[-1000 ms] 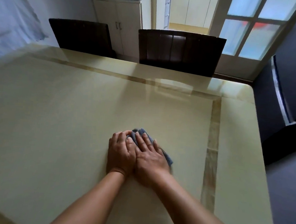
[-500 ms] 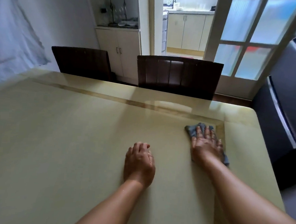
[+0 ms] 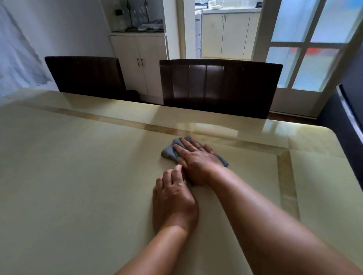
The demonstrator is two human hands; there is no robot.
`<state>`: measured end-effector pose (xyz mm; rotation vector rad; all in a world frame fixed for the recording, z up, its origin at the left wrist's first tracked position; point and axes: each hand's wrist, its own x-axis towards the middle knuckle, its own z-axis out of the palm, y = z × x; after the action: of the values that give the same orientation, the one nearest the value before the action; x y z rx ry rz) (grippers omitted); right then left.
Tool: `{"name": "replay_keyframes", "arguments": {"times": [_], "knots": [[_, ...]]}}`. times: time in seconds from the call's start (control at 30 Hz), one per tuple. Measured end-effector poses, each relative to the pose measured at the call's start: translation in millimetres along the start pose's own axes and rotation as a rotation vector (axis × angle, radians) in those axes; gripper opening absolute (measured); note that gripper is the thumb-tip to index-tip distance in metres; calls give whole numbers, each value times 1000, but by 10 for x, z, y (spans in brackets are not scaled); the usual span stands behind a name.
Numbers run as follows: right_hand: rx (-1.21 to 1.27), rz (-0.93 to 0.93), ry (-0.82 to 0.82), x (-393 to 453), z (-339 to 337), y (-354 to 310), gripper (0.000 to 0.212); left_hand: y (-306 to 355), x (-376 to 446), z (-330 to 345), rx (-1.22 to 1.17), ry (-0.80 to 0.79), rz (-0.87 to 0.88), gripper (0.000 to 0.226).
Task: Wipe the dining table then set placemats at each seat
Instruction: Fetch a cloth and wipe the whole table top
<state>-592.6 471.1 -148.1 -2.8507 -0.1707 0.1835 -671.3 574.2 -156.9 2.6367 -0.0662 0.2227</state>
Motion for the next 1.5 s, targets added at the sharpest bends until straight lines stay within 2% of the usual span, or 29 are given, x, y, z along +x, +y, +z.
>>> {"name": "replay_keyframes", "arguments": {"times": [0.2, 0.37, 0.5, 0.73, 0.93, 1.0, 1.13, 1.3, 1.43, 1.5], "knots": [[86, 169, 57, 305, -110, 44, 55, -8, 8, 22, 31, -18, 10, 44], [73, 386, 142, 306, -227, 576, 55, -44, -14, 43, 27, 19, 45, 45], [97, 593, 178, 71, -355, 1123, 56, -60, -14, 63, 24, 46, 52, 42], [61, 845, 208, -600, -466, 1829, 55, -61, -19, 44, 39, 43, 53, 37], [89, 969, 251, -1118, -493, 2060, 56, -31, -38, 8, -6, 48, 52, 36], [114, 936, 260, -1161, -461, 1967, 56, -34, -28, 13, -1, 66, 50, 34], [75, 694, 178, -1392, -340, 1488, 56, -15, -8, -3, -24, 68, 50, 32], [12, 271, 25, -1834, -5, 414, 58, -20, -28, -47, -26, -16, 83, 28], [88, 18, -36, -2322, 321, -513, 59, -19, -112, -220, -123, -111, 113, 27], [0, -114, -31, -2634, 468, -881, 56, 9, -324, -352, -167, -113, 108, 25]]}}
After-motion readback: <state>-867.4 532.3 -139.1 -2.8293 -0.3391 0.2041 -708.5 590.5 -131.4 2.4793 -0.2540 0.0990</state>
